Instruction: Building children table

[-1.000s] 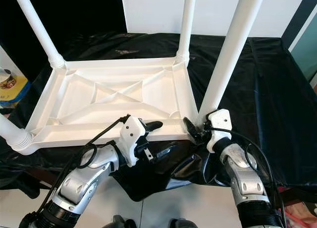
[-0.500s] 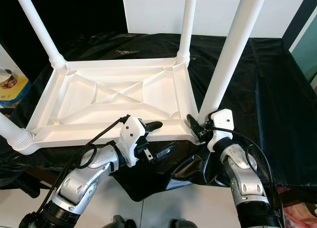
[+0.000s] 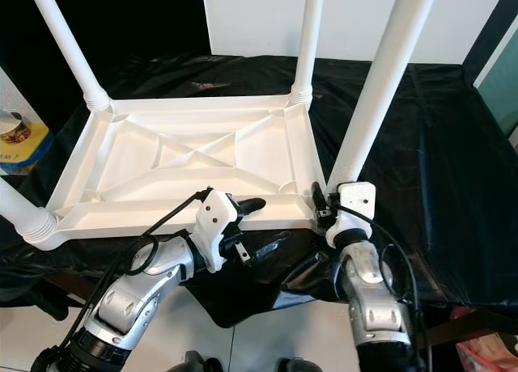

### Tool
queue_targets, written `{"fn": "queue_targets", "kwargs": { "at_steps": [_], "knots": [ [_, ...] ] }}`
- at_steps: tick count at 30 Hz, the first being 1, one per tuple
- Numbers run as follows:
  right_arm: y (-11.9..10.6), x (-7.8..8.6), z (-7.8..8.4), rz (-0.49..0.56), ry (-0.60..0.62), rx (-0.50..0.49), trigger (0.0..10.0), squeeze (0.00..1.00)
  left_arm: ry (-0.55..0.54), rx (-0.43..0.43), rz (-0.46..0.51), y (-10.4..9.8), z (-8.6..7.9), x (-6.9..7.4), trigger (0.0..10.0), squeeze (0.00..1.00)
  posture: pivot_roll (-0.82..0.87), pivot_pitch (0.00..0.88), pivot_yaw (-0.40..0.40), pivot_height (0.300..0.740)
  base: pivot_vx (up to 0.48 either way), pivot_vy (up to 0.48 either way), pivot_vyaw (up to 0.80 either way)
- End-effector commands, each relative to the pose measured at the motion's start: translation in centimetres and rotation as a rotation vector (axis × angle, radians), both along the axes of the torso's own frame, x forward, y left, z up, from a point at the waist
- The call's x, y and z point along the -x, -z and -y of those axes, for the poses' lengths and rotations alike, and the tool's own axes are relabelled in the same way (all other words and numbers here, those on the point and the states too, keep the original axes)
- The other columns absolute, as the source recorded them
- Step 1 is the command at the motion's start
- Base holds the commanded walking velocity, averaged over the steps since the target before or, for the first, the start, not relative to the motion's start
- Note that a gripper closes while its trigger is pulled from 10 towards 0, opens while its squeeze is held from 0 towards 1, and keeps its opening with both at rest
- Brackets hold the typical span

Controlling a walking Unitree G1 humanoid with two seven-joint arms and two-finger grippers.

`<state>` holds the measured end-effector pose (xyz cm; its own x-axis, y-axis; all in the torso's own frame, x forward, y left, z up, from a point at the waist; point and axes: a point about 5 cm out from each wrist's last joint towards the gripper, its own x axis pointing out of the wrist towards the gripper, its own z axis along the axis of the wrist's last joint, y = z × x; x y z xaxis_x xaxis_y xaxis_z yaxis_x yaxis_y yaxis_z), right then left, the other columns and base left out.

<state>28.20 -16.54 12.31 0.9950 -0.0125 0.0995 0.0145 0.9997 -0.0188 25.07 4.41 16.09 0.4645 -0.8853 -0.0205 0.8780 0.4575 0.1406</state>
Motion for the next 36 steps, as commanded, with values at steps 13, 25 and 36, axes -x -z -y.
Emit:
{"fn": "queue_targets", "kwargs": {
  "at_steps": [13, 25, 36],
  "knots": [
    [2.7, 1.2, -1.9, -0.135, 0.091, -0.061, 10.0, 0.0, -0.002, -0.022, -0.01, 0.4, -0.2, 0.2, 10.0, 0.0, -0.08, 0.115, -0.001, 0.74, 0.0, 0.0, 0.0],
    [1.3, 1.2, -1.7, -0.05, 0.053, -0.038, 10.0, 1.0, -0.005, -0.019, -0.009, 0.4, -0.1, 0.3, 10.0, 0.0, -0.08, 0.119, -0.003, 0.74, 0.0, 0.0, 0.0],
    [0.1, 1.3, 0.3, 0.022, -0.059, -0.006, 10.0, 0.0, -0.012, -0.018, -0.008, 0.5, -0.1, 0.3, 10.0, 0.0, -0.08, 0.129, -0.002, 0.74, 0.0, 0.0, 0.0]
  ]
}}
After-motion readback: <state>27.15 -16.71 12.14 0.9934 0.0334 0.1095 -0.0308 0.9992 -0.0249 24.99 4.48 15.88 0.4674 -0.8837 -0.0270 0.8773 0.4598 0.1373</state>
